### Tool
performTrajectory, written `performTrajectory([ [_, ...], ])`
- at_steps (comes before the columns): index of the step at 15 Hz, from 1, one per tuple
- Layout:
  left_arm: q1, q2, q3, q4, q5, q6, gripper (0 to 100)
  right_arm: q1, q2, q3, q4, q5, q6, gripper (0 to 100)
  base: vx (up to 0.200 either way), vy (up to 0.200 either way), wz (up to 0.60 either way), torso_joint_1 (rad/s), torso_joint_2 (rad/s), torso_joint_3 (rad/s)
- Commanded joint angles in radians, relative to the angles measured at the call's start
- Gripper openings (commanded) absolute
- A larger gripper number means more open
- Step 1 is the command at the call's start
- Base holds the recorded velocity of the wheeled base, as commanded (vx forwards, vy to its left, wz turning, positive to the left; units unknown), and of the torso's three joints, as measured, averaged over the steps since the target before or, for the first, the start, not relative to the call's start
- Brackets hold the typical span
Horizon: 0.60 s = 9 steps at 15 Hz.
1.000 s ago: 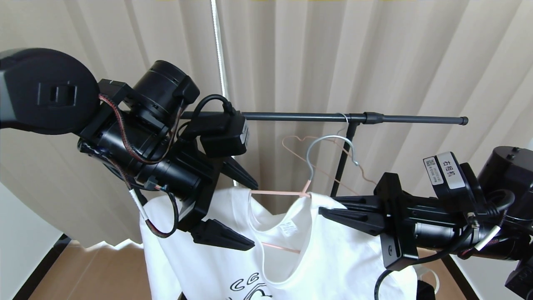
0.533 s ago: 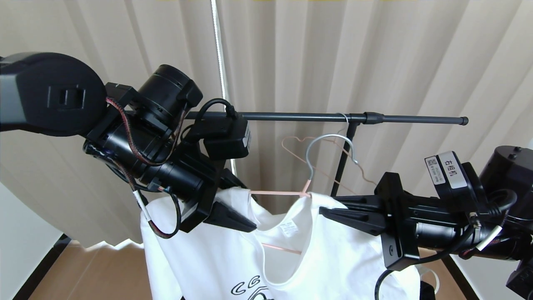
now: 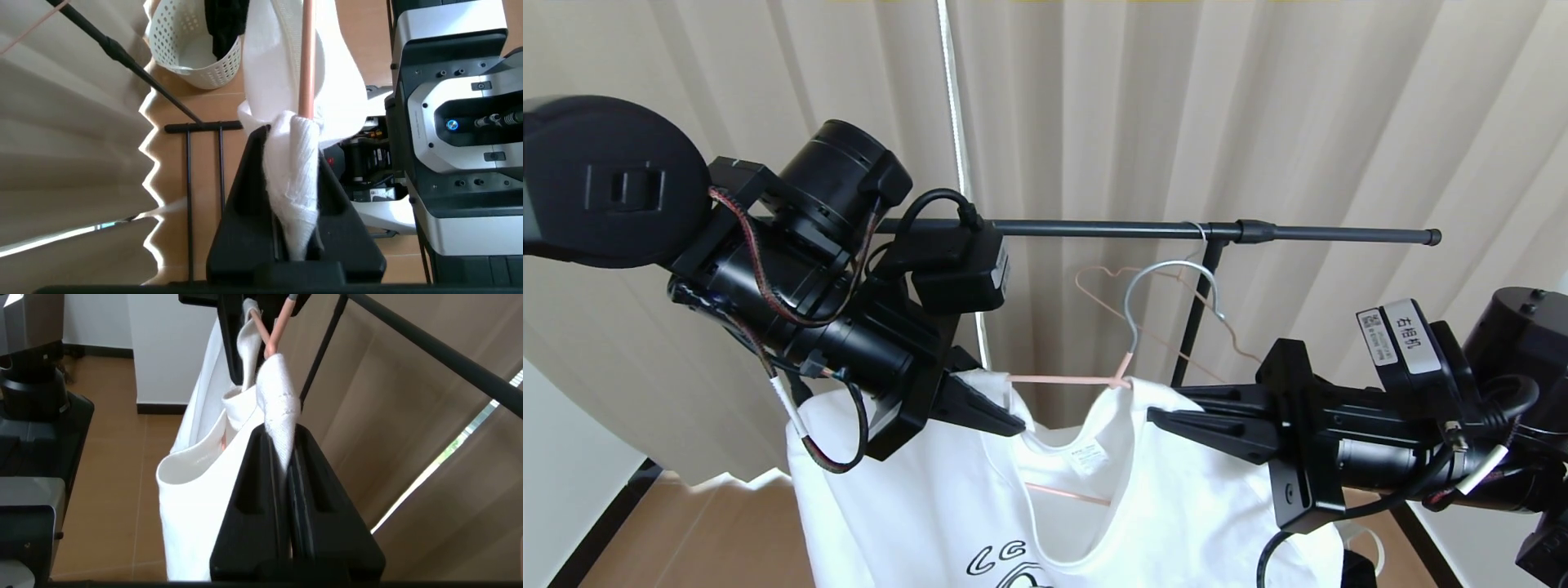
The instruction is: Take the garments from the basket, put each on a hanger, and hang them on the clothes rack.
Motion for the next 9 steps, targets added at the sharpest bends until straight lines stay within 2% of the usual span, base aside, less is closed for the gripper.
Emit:
performTrajectory([
  [1, 0.0, -0.008, 0.001, 0.0, 0.001, 0.0, 0, 0.001, -0.016, 0.01, 0.002, 0.0, -0.001, 0, 0.0, 0.0, 0.0, 0.0, 0.0, 0.0],
  [5, 0.002, -0.008, -0.003, -0.008, 0.001, -0.002, 0, 0.001, -0.03, 0.02, 0.004, 0.003, -0.001, 0, 0.0, 0.0, 0.0, 0.0, 0.0, 0.0],
  [6, 0.003, -0.009, -0.002, -0.011, 0.001, -0.003, 0, 0.001, -0.03, 0.022, 0.004, 0.003, -0.001, 100, 0.0, 0.0, 0.0, 0.0, 0.0, 0.0],
  [9, 0.014, -0.018, -0.003, -0.051, 0.004, -0.006, 0, -0.003, -0.032, 0.016, 0.004, 0.003, -0.003, 100, 0.0, 0.0, 0.0, 0.0, 0.0, 0.0],
])
